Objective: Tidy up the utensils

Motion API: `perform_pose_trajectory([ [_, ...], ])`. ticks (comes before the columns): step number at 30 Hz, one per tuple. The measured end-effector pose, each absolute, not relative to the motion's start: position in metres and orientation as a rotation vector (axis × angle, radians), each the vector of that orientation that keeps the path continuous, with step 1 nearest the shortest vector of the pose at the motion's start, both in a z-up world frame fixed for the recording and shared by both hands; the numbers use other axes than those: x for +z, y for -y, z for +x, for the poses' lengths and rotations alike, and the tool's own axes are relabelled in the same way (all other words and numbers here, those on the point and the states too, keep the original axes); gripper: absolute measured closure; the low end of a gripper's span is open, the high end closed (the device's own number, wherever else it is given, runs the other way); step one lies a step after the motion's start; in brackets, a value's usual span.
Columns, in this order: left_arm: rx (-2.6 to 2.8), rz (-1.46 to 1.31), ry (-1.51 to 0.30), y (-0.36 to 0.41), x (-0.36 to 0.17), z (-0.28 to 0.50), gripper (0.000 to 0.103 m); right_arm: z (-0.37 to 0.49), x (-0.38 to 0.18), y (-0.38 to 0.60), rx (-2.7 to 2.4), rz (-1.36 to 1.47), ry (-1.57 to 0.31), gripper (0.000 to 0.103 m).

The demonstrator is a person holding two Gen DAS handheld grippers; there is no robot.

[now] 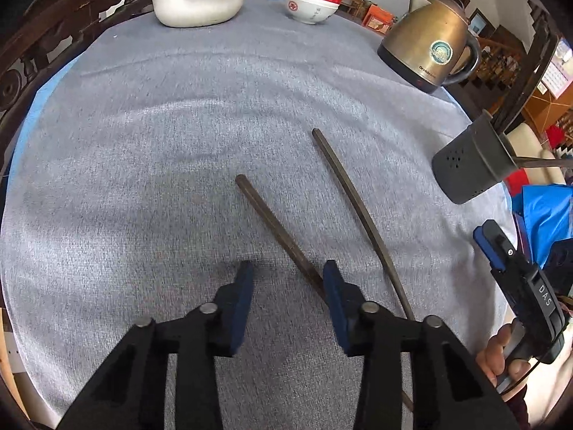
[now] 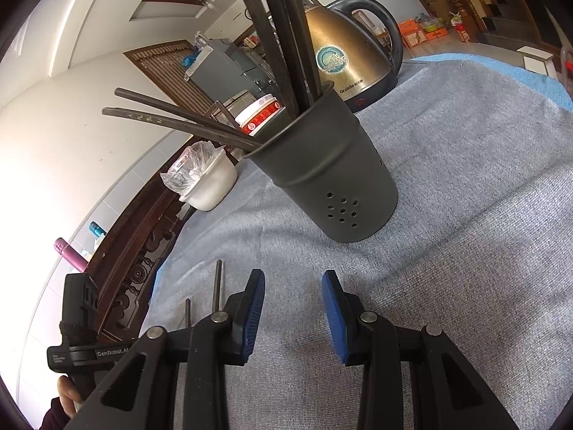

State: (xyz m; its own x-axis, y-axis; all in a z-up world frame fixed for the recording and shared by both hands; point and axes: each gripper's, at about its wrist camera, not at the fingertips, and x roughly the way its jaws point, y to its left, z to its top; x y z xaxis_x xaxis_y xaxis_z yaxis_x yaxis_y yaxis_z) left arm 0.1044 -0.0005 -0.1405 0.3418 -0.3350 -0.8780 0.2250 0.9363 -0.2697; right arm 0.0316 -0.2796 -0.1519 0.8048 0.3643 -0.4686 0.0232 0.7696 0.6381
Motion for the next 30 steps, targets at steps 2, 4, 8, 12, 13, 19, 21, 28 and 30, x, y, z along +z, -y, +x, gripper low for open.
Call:
perform_pose_trajectory([
  [2,-0.385,-0.106,-1.160,0.001,-0.138,0.108,0.087,0.032,-0.152,0.280,0.195,0.675,-0.622,0.066],
  [4,-0.404,-0.102,-1.169,0.002,-0.137,0.112,0.092,0.032,-0.152,0.279,0.190,0.673,-0.627,0.066],
  [8,-0.434,-0.054,-1.150,0.009,-0.136,0.120,0.095,0.034,-0.153,0.279,0.173,0.668,-0.641,0.066],
  [12,-0.498,0.007,-1.149,0.014,-0.138,0.127,0.095,0.035,-0.152,0.275,0.146,0.637,-0.661,0.066],
  [13,-0.514,0.018,-1.147,0.014,-0.138,0.128,0.095,0.036,-0.150,0.272,0.150,0.620,-0.666,0.066],
  [19,-0.534,0.048,-1.140,0.001,-0.135,0.120,0.087,0.029,-0.129,0.230,0.234,0.510,-0.721,0.068],
  [21,-0.535,0.038,-1.134,-0.004,-0.134,0.117,0.071,0.028,-0.120,0.206,0.273,0.428,-0.758,0.069],
  [28,-0.521,-0.035,-1.136,-0.020,-0.132,0.105,0.066,0.028,-0.132,0.158,0.274,0.280,-0.911,0.077],
  [30,-0.517,-0.039,-1.139,-0.021,-0.132,0.103,0.066,0.028,-0.140,0.157,0.257,0.263,-0.948,0.082],
])
